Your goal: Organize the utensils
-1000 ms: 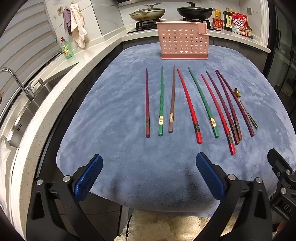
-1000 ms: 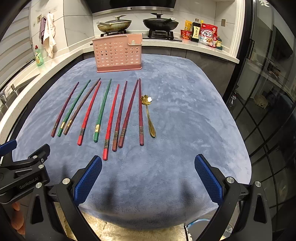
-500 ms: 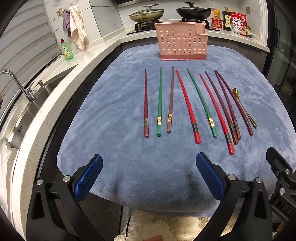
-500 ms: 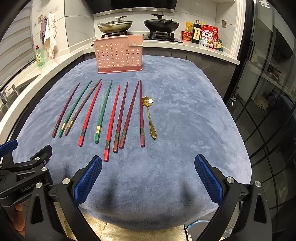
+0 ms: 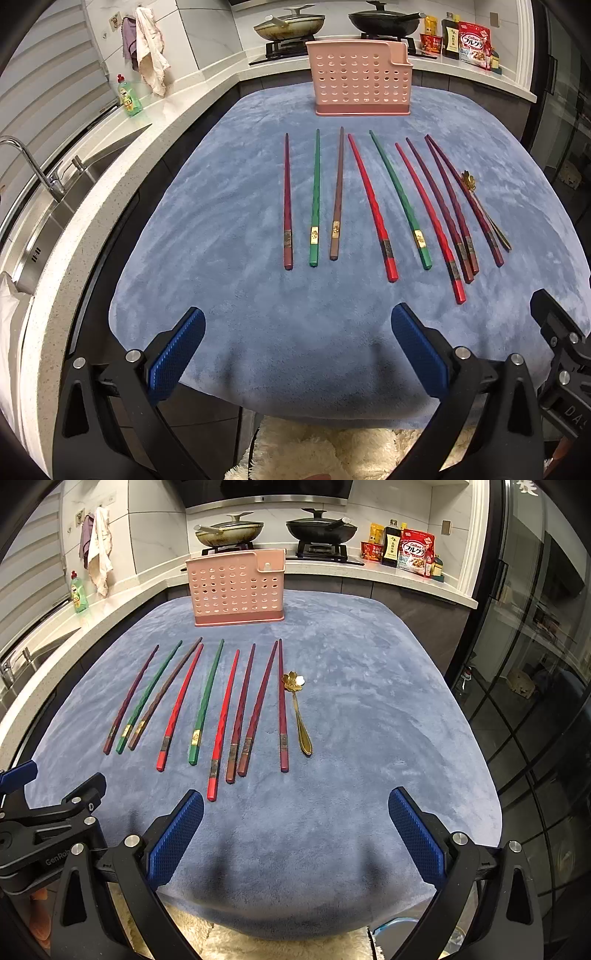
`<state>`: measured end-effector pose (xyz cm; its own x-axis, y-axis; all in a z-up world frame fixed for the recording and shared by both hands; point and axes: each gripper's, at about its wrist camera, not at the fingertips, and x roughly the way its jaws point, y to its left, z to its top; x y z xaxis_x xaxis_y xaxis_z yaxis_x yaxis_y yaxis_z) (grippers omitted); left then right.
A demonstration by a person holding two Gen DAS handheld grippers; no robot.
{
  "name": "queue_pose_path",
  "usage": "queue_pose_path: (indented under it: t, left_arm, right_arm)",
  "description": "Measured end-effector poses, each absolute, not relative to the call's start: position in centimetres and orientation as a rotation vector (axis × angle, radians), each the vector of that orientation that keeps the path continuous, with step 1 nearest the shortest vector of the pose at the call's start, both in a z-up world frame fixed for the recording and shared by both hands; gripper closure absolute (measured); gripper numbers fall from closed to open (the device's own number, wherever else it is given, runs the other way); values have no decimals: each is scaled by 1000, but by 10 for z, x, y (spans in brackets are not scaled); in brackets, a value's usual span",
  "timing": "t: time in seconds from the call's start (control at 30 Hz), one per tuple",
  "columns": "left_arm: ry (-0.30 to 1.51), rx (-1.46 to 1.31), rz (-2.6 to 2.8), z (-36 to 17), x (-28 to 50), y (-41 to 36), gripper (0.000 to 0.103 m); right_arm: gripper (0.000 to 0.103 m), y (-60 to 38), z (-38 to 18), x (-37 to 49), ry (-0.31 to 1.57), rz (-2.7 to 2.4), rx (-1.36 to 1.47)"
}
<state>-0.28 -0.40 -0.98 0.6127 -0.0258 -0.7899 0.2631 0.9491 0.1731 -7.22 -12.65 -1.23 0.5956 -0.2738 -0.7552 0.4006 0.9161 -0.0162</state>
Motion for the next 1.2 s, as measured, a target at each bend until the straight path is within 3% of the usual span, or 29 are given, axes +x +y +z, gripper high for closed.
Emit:
queue_pose_path:
  t: [1.2]
  left_arm:
    - [916,274,-157,-12,0,-1,7]
  right_arm:
    - [7,-125,-12,-72,850,-395,159]
